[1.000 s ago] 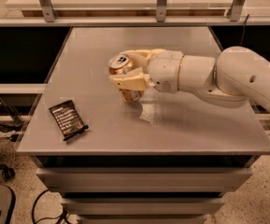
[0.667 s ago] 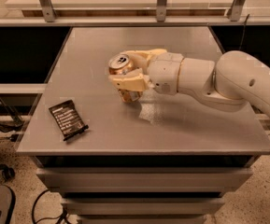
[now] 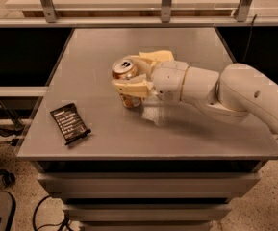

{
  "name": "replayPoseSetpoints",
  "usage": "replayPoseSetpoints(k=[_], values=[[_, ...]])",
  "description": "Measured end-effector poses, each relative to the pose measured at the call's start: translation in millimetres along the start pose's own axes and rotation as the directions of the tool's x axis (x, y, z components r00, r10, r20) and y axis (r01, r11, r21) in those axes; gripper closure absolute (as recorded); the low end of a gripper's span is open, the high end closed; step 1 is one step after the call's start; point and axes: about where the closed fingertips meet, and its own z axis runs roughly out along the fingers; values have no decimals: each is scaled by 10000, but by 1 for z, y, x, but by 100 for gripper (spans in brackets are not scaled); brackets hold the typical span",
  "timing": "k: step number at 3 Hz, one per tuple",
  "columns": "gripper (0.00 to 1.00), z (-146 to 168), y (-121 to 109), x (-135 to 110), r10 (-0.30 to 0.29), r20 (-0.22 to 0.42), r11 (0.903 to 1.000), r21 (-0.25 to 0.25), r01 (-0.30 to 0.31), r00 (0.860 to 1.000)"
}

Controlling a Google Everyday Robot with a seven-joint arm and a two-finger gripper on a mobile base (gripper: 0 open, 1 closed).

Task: Place orange can upright

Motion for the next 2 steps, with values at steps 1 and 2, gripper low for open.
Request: replayPoseSetpoints(k=[1, 2], values=[[100, 2, 0, 3, 72, 165, 10000, 49, -72, 9998], [82, 2, -2, 8, 220, 320, 9997, 77, -222, 9992]])
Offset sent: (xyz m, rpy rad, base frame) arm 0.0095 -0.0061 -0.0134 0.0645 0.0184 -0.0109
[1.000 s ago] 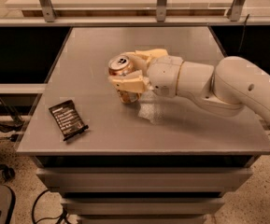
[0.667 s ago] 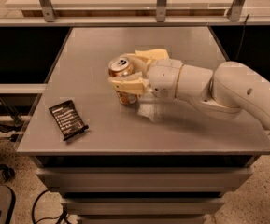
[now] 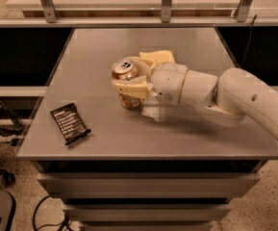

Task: Place orange can upright

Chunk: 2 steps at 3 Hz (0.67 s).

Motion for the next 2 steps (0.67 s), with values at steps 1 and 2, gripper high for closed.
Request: replayPoseSetpoints(k=[1, 2], values=[[59, -1, -1, 4, 112, 83, 9999, 30, -112, 9999], [37, -1, -1, 4, 137, 89, 9999, 33, -137, 9999]])
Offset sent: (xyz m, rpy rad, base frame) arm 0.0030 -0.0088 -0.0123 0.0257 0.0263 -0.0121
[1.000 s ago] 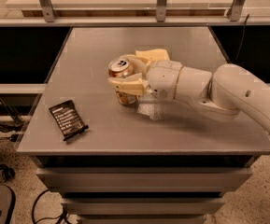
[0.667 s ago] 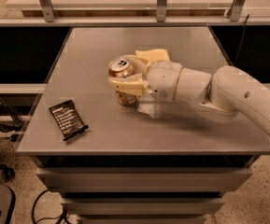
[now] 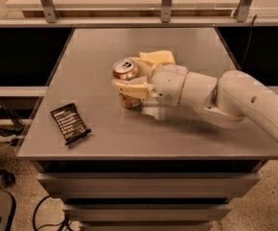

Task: Place orange can upright

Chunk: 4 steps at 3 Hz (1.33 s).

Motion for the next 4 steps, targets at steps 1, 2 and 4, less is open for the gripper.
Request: replayPoseSetpoints(k=[1, 2, 4], values=[[13, 0, 0, 0, 2, 0, 10000, 0, -2, 10000], [0, -1, 1, 3, 62, 19, 10000, -46, -62, 10000], [0, -5, 0, 5, 152, -140, 9997, -162, -155, 9998]])
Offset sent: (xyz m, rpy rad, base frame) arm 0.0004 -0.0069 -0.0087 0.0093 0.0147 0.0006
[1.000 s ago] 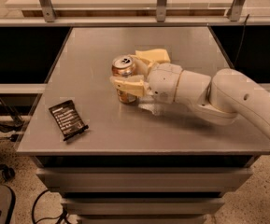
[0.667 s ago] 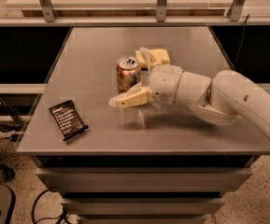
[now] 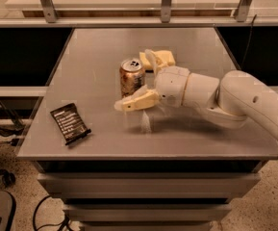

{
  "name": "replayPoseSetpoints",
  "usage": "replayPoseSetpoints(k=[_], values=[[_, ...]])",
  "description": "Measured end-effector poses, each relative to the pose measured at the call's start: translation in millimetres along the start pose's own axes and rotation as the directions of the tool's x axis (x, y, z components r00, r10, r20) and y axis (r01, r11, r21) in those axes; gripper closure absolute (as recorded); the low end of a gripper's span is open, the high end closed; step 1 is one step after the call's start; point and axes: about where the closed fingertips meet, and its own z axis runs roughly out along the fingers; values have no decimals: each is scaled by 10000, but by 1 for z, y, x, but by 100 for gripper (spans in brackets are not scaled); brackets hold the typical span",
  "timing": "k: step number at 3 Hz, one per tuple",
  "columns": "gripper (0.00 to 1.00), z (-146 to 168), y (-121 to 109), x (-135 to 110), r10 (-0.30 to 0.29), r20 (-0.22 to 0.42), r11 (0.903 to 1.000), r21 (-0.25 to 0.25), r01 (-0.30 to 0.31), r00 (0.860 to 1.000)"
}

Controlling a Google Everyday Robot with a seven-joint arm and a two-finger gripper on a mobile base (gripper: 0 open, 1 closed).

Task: Place orange can upright

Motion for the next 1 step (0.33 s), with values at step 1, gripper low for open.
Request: replayPoseSetpoints(k=[1], values=[[0, -3, -3, 2, 81, -79, 10000, -3, -81, 9999]])
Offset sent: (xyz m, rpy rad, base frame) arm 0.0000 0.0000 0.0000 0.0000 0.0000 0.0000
